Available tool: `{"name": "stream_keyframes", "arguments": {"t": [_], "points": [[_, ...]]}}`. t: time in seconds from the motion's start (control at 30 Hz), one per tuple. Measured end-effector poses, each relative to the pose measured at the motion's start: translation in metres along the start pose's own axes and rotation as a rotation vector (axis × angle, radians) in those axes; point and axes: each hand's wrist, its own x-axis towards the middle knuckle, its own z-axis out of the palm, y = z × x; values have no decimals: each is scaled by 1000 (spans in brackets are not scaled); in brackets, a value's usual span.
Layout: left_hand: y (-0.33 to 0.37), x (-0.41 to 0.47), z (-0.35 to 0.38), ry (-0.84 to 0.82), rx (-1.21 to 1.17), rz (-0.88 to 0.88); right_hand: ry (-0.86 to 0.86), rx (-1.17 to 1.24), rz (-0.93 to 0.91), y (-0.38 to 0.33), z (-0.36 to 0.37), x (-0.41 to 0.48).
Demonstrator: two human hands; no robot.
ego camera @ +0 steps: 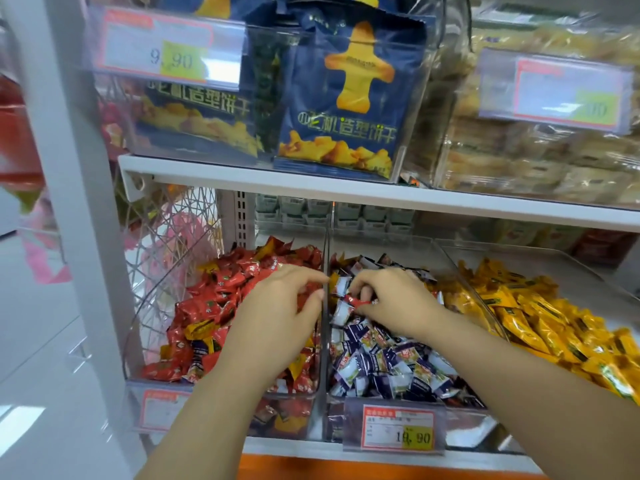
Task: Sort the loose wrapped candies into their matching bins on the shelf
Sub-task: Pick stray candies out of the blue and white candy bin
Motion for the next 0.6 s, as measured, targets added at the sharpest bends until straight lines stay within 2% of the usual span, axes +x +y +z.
{"name": "stream_keyframes", "arguments": {"t": [0.07, 0.17, 0.27, 0.47, 0.6], "points": [[0, 0, -5, 104, 9, -38, 94, 82, 11, -2, -9, -3], [-1, 1, -12, 250, -24, -112, 256, 347, 4, -17, -20, 2], [-4, 1, -14, 303, -58, -155, 249, 557, -56, -37, -28, 11], [-7, -1, -13, 230, -57, -152, -26, 319, -1, -19, -8, 30], [-6, 0, -12, 215, -56, -152, -33, 249, 51, -18, 4, 37]]}}
